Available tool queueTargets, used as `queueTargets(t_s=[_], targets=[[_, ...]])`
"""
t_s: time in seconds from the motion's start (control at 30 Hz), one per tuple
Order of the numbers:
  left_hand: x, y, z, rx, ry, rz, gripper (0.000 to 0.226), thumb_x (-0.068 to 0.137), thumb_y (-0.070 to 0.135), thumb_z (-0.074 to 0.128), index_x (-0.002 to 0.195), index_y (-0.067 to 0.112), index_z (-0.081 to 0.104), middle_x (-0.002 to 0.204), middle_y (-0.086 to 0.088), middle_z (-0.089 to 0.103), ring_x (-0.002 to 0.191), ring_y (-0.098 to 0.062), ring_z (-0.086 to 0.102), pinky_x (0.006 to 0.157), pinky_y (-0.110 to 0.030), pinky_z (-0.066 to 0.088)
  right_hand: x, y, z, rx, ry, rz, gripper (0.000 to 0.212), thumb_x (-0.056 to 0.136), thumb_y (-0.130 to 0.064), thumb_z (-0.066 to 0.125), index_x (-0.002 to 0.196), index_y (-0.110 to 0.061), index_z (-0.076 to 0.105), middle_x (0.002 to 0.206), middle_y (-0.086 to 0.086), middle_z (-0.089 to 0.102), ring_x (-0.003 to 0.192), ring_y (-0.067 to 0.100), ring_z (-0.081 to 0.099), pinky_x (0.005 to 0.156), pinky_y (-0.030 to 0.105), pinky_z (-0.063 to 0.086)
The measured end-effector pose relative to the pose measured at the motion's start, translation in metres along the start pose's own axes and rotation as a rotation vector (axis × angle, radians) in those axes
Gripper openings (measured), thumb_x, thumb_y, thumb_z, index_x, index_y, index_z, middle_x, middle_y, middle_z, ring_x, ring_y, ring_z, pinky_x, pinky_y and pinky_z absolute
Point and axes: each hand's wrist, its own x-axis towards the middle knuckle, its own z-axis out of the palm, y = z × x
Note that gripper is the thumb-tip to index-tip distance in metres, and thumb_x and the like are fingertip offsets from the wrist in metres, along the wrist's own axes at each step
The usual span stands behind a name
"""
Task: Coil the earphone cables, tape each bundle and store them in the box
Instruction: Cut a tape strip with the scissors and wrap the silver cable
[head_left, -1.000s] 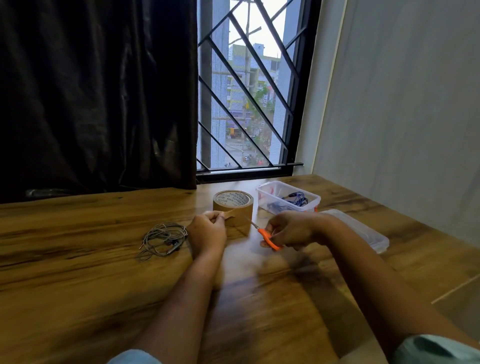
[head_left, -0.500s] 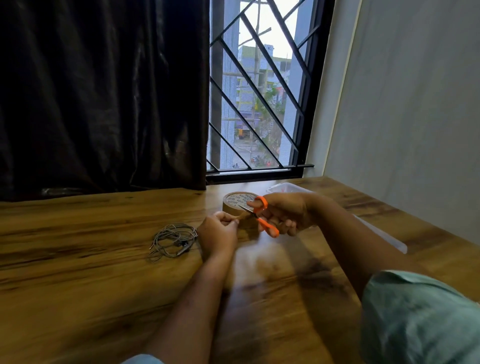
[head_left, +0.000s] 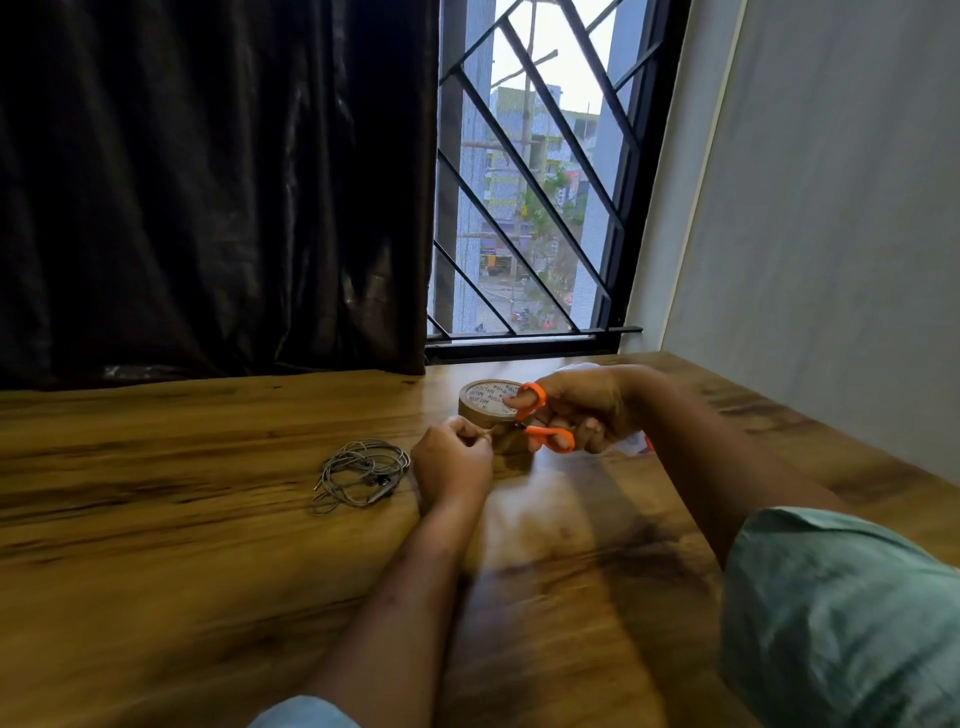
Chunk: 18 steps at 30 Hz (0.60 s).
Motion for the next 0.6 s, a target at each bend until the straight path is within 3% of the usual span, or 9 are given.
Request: queueTargets(t_s=[0.17, 0.3, 0.47, 0.6], targets=[[-0.0009, -0.0013, 0.0001, 0.013, -0.041, 0.016, 0.011, 0.079, 0.016, 0.063, 0.069, 0.018, 0.059, 0.071, -0.003, 0.068, 0.072, -0.023, 0.066, 0.067, -0.040, 0.057, 0.0009, -0.0001, -0.0007, 0.006, -0.012, -0.019, 0.047, 0.085, -0.053, 0.051, 0.076, -0.009, 0.063, 0.045, -0.003, 0.052, 0.029, 0.002, 0.028, 0.032, 0.010, 0.019], [-0.0008, -0.0030, 0.0014, -0.021, -0.051, 0.002, 0.015, 0.078, 0.015, 0.061, 0.065, 0.020, 0.056, 0.071, -0.002, 0.067, 0.070, -0.024, 0.067, 0.065, -0.044, 0.058, 0.0005, -0.0018, -0.0017, -0.016, -0.023, -0.033, 0.046, 0.070, -0.053, 0.058, 0.075, -0.008, 0.062, 0.045, -0.003, 0.052, 0.029, 0.001, 0.028, 0.032, 0.010, 0.019], [0.0011, -0.0066, 0.0044, -0.041, -0.051, -0.029, 0.015, 0.076, 0.016, 0.061, 0.063, 0.020, 0.056, 0.071, 0.001, 0.066, 0.072, -0.025, 0.067, 0.066, -0.044, 0.058, 0.0019, -0.0001, -0.0050, -0.021, -0.027, -0.043, 0.040, 0.081, -0.046, 0.057, 0.081, -0.006, 0.062, 0.046, -0.005, 0.051, 0.028, 0.001, 0.026, 0.033, 0.010, 0.016], [0.0024, -0.0082, 0.0054, -0.049, -0.030, -0.042, 0.013, 0.074, 0.018, 0.061, 0.063, 0.021, 0.056, 0.072, 0.002, 0.065, 0.072, -0.026, 0.067, 0.066, -0.043, 0.058, 0.0023, -0.0024, -0.0066, -0.031, -0.061, -0.061, 0.042, 0.074, -0.043, 0.061, 0.087, -0.003, 0.062, 0.049, -0.004, 0.052, 0.029, 0.001, 0.026, 0.033, 0.010, 0.017]])
